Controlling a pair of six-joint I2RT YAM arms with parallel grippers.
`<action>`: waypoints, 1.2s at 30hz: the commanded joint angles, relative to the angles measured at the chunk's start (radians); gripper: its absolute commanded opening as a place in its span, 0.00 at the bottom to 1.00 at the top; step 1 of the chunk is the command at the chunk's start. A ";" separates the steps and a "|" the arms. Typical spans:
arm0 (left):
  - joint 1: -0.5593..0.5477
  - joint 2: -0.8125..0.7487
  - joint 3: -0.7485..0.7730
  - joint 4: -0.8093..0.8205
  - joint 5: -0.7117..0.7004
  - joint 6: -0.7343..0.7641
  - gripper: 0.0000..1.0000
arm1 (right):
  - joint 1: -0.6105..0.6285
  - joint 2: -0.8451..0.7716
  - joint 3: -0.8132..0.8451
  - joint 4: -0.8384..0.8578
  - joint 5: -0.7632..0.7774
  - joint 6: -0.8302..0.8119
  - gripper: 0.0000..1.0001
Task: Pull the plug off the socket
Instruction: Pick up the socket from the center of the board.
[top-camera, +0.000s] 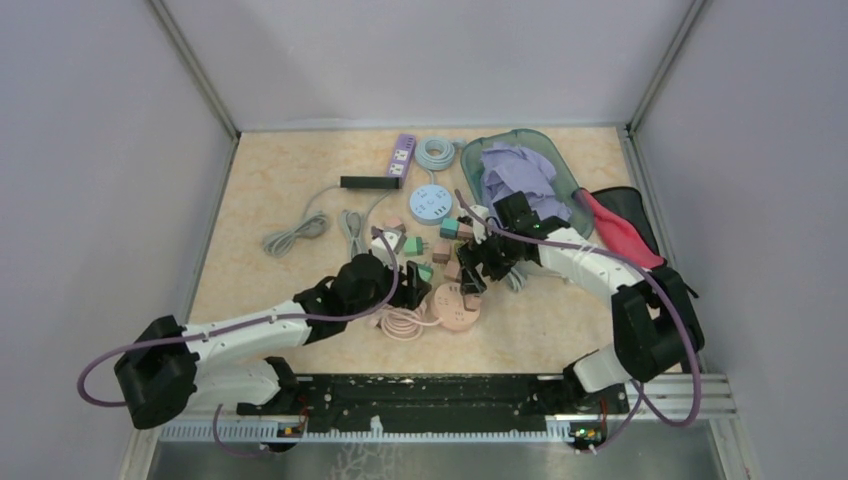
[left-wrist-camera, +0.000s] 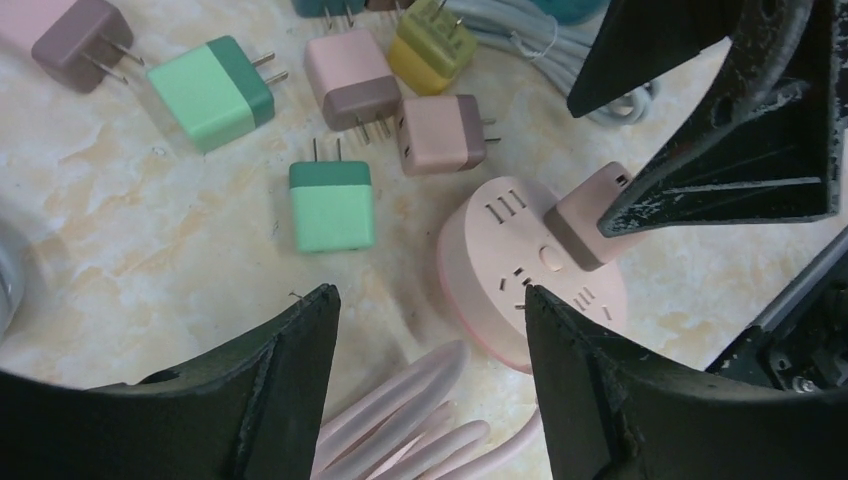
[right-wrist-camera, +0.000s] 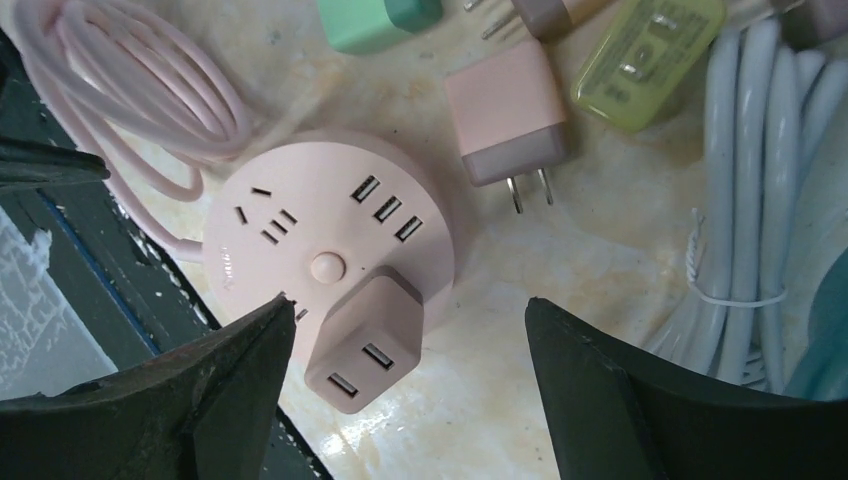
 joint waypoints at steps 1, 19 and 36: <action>0.024 0.040 -0.037 0.028 0.000 -0.008 0.73 | 0.038 0.025 0.044 -0.058 0.053 0.031 0.85; 0.042 -0.070 -0.132 0.143 0.286 0.072 0.56 | 0.110 0.057 0.071 -0.129 0.178 -0.031 0.51; 0.126 -0.033 -0.201 0.509 0.672 -0.056 0.71 | 0.134 0.014 0.121 -0.216 0.254 -0.368 0.17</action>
